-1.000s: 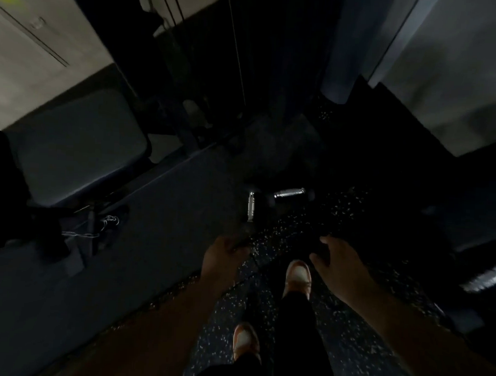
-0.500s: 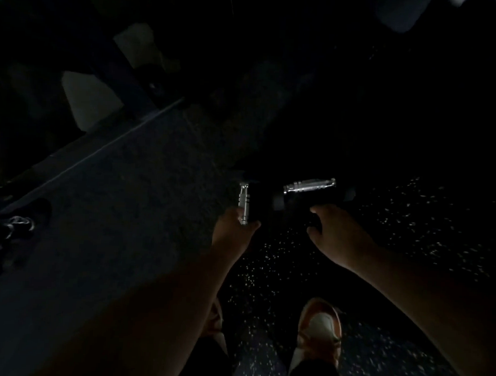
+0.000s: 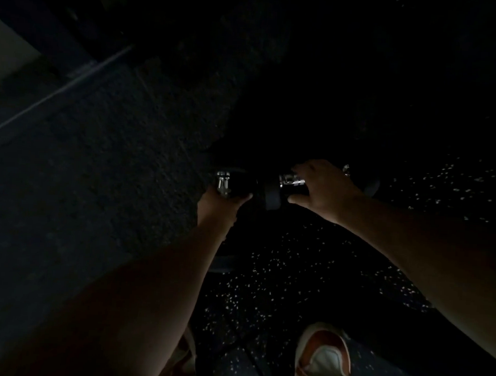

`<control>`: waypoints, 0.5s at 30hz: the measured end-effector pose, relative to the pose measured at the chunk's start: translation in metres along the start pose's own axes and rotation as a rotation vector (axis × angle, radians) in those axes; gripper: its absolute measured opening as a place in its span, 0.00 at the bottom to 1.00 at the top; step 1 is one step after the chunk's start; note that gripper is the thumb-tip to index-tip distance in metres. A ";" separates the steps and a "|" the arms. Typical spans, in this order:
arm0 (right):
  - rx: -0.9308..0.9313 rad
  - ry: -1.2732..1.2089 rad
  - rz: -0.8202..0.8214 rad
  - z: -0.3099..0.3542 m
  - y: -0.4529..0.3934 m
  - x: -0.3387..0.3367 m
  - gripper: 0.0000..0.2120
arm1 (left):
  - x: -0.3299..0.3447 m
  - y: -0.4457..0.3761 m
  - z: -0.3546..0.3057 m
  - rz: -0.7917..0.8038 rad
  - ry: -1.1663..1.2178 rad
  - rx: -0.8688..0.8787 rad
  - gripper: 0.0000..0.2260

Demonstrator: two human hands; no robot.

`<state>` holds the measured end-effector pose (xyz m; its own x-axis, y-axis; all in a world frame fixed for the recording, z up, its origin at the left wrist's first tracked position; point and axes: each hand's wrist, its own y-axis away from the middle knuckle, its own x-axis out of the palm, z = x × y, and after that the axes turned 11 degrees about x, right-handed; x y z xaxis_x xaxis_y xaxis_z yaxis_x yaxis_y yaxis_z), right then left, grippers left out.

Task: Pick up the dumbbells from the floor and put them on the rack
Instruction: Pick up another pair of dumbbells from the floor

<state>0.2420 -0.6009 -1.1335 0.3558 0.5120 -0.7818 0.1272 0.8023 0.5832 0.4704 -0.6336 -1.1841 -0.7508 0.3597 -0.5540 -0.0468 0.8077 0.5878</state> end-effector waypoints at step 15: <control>-0.089 0.242 0.282 -0.006 -0.064 -0.006 0.36 | 0.010 -0.009 0.008 -0.146 -0.118 0.098 0.21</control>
<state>0.2260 -0.6533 -1.1670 0.1347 0.7658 -0.6288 -0.0290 0.6373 0.7701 0.4683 -0.6331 -1.1997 -0.6581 0.2828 -0.6978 -0.0807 0.8950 0.4387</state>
